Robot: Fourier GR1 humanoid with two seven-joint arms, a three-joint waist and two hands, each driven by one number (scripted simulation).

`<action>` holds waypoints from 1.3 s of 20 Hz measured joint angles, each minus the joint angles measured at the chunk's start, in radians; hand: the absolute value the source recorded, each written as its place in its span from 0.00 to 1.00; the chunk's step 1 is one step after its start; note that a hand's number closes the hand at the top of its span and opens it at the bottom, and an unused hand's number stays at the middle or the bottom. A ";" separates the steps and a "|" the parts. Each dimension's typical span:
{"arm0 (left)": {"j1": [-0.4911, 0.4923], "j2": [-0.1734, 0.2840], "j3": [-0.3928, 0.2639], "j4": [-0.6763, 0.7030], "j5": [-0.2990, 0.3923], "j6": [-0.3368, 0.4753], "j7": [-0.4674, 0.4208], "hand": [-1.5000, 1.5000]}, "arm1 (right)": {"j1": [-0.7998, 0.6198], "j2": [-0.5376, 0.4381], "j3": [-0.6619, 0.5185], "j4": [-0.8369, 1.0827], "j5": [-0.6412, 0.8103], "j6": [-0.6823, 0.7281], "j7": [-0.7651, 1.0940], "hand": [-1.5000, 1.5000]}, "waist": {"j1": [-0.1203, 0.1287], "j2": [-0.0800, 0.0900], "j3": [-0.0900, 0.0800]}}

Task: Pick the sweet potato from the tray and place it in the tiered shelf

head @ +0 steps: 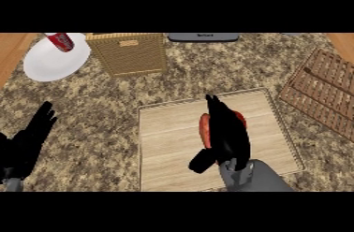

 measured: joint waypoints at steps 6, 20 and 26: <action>-0.001 -0.003 0.011 0.005 -0.006 -0.007 -0.008 0.50 | -0.046 -0.012 -0.028 0.005 -0.061 0.123 0.024 0.00 | 0.005 0.002 0.002; -0.022 -0.026 0.037 0.034 -0.031 -0.032 -0.010 0.50 | -0.031 -0.027 -0.091 0.103 -0.056 0.225 -0.035 0.00 | 0.007 0.006 0.004; -0.011 -0.046 0.045 0.012 -0.053 -0.042 0.002 0.50 | 0.001 -0.015 -0.122 0.150 -0.001 0.232 -0.091 0.00 | 0.009 0.005 0.003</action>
